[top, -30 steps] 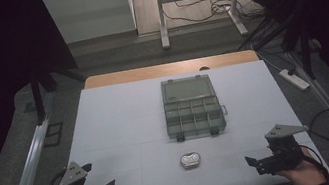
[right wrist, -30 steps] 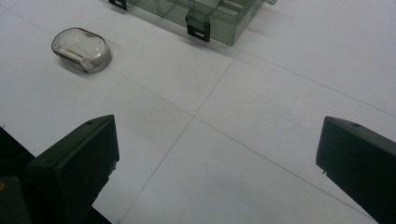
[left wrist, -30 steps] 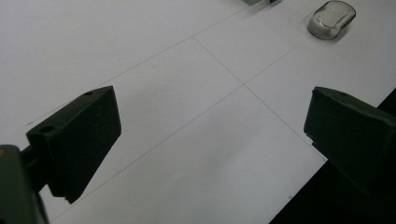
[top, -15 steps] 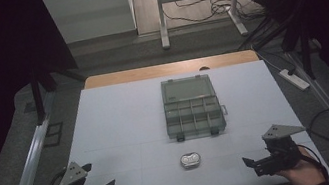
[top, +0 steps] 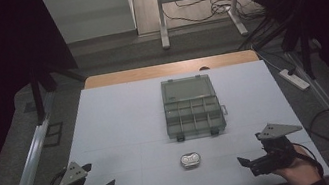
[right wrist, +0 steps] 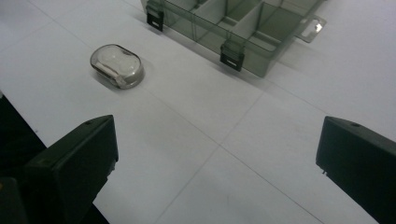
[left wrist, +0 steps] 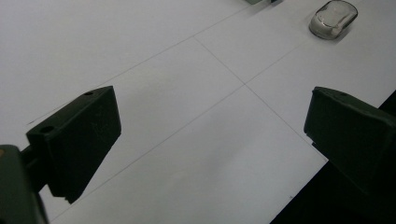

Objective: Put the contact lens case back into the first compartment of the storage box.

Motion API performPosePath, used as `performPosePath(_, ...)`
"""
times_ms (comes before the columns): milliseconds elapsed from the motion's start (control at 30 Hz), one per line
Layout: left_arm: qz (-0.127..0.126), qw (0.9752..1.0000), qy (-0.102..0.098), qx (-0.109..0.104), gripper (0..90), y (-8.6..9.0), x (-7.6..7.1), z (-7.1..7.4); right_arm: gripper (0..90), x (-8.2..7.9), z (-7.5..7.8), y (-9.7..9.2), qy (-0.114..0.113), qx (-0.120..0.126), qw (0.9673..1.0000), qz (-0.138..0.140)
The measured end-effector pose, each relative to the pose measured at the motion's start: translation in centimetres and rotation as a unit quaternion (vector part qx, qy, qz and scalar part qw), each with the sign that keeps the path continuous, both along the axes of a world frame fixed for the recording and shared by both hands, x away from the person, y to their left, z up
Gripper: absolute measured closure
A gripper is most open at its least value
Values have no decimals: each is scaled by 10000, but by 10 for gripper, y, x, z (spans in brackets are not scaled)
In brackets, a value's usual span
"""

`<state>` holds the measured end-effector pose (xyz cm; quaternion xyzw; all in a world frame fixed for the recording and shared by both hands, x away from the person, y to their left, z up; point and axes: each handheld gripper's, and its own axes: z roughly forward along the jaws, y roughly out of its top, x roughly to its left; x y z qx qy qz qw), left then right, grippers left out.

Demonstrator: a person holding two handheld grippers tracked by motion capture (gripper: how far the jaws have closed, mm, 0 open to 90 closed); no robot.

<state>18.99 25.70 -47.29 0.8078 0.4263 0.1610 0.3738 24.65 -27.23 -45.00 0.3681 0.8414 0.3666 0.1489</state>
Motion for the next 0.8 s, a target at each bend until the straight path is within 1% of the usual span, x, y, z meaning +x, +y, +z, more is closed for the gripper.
performPosePath(267,3,10000,5,5,38,0,0,0,0,4,-1,8,51,-35,9999,132)
performPosePath(500,3,10000,12,-3,38,0,0,0,0,7,-1,13,64,57,9997,222)
performPosePath(633,6,10000,14,-3,38,0,0,0,0,9,-2,19,108,98,9994,299)
performPosePath(800,7,10000,22,-4,39,0,0,0,0,12,-3,26,137,94,9990,403)
